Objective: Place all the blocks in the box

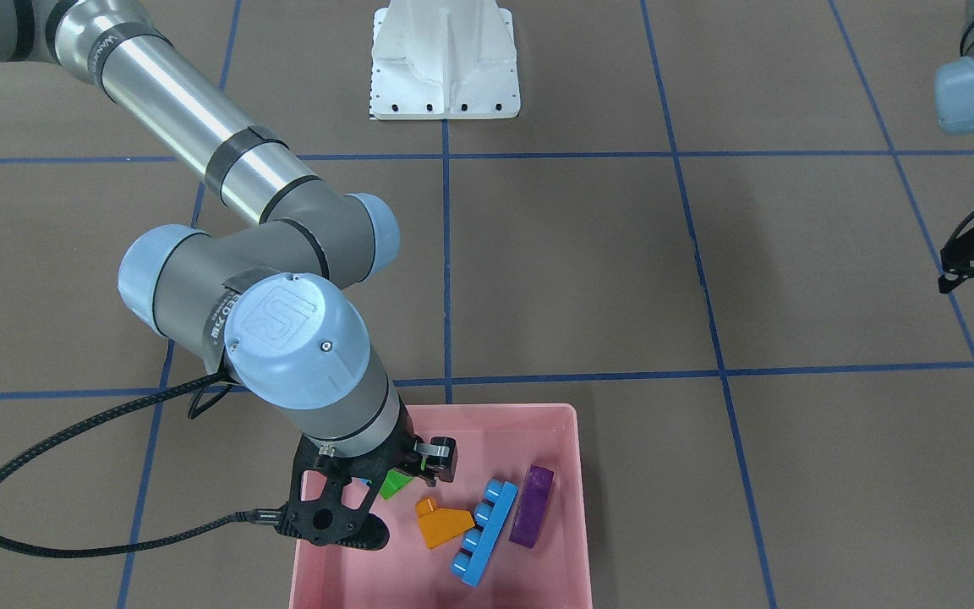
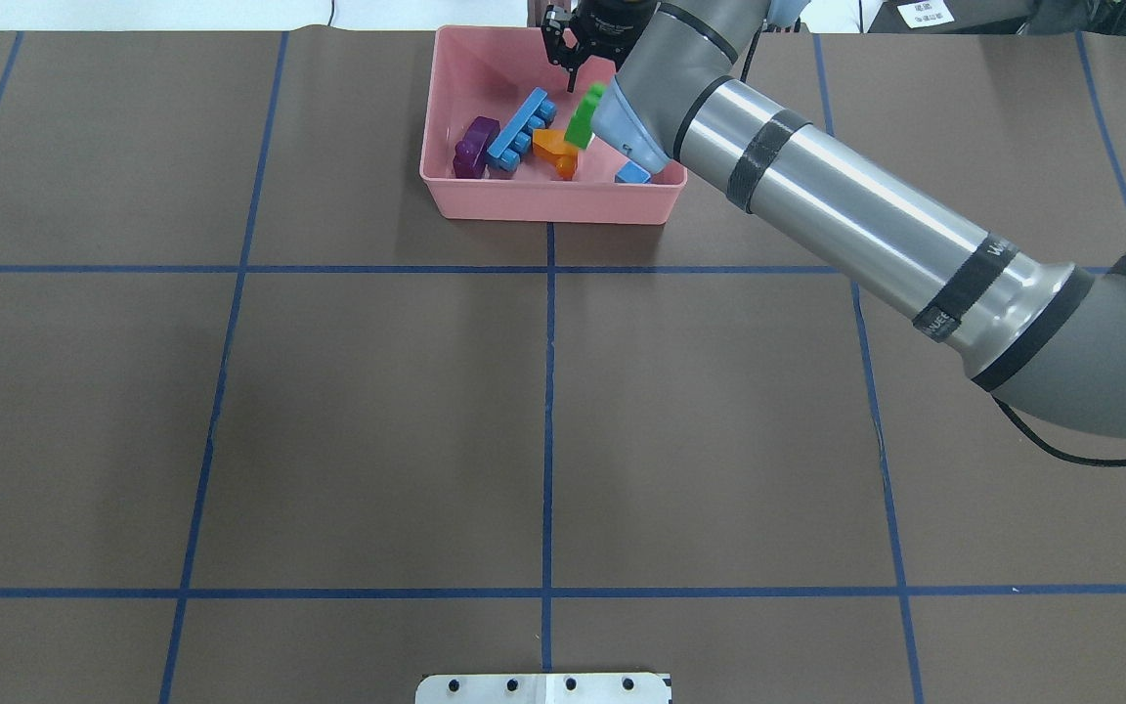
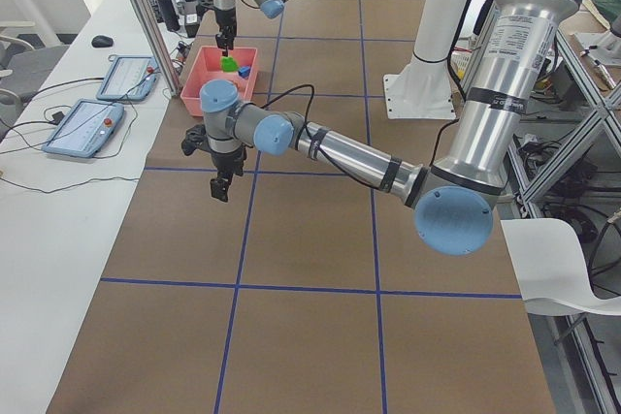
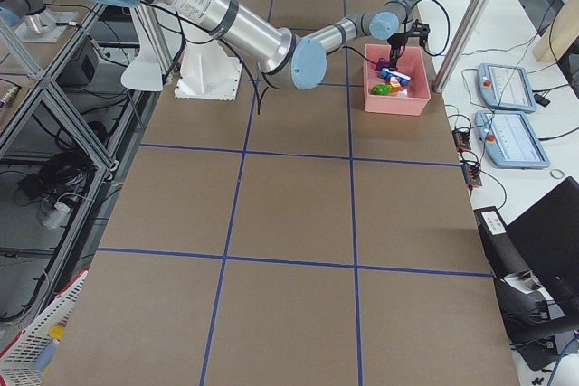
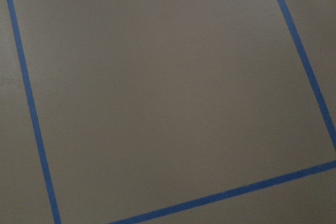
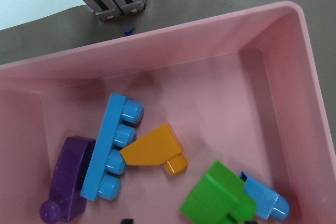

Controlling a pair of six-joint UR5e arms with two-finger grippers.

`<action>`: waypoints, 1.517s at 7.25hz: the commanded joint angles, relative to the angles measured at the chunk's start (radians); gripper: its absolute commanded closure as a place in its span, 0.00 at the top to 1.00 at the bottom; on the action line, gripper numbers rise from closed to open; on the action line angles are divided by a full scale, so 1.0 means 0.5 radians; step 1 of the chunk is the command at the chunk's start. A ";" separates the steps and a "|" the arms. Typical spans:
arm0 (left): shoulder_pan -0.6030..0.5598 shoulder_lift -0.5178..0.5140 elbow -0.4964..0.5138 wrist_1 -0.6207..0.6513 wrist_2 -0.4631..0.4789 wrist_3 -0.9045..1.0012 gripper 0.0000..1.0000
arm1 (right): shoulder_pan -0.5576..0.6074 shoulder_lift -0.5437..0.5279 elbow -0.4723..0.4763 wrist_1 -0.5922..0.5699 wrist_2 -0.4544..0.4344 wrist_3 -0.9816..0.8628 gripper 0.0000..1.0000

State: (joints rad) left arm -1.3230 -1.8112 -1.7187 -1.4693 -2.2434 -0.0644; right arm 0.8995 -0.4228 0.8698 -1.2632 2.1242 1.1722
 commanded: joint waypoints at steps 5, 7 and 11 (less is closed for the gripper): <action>-0.339 0.159 0.197 0.079 -0.050 0.373 1.00 | 0.740 -1.562 1.250 -0.081 0.464 -0.891 1.00; -0.373 0.180 0.213 0.082 -0.189 0.534 1.00 | 0.964 -2.055 1.405 -0.084 0.467 -1.473 1.00; -0.446 0.294 0.213 0.024 -0.195 0.546 1.00 | 1.324 -2.369 1.405 -0.434 0.458 -2.462 1.00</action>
State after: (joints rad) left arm -1.5357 -1.6712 -1.6142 -1.4549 -2.3403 0.2133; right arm 1.5144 -1.5754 1.5647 -1.4254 2.3534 0.0602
